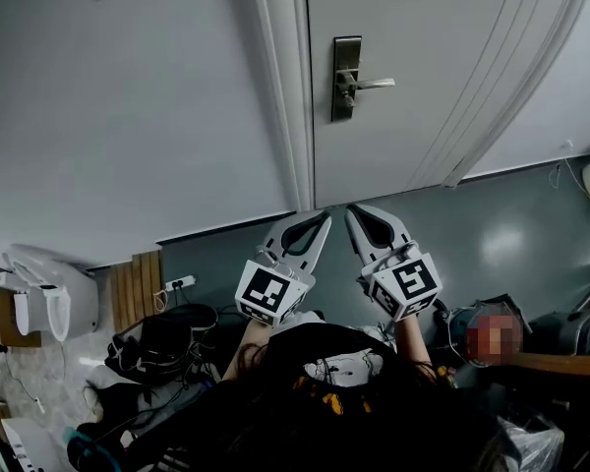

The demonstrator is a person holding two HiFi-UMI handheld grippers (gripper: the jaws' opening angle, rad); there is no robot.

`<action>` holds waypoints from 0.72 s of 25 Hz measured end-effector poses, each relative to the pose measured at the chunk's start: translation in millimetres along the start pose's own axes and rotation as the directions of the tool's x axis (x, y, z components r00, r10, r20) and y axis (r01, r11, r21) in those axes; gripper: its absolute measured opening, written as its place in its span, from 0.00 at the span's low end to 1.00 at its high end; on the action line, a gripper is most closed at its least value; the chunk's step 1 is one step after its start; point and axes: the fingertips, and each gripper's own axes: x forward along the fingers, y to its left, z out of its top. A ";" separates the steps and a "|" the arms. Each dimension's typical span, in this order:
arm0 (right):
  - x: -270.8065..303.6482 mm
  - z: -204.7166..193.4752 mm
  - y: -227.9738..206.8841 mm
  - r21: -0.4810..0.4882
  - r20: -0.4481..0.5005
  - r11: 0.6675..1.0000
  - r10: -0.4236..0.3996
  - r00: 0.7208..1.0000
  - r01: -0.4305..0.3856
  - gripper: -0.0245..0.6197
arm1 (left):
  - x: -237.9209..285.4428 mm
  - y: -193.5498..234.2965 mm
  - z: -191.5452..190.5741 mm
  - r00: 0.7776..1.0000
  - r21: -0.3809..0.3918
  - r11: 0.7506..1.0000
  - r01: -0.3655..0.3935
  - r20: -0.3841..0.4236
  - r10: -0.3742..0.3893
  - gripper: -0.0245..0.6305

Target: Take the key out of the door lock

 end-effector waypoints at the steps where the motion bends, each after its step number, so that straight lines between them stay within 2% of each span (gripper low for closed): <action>1: 4.0 -0.8 0.0 0.008 -0.004 1.000 -0.007 1.000 0.007 0.04 | -0.5 3.5 -1.0 1.000 0.000 1.000 0.005 0.001 -0.005 0.05; 11: 25.8 -19.0 -4.9 0.016 -0.074 0.998 -0.061 0.995 0.062 0.04 | 2.6 21.8 -16.1 0.999 -0.043 0.998 0.049 0.007 -0.048 0.05; 18: 33.5 -29.5 -26.9 0.038 -0.098 0.997 -0.069 0.993 0.073 0.04 | 21.0 31.9 -29.0 0.999 -0.066 0.997 0.042 -0.005 -0.042 0.05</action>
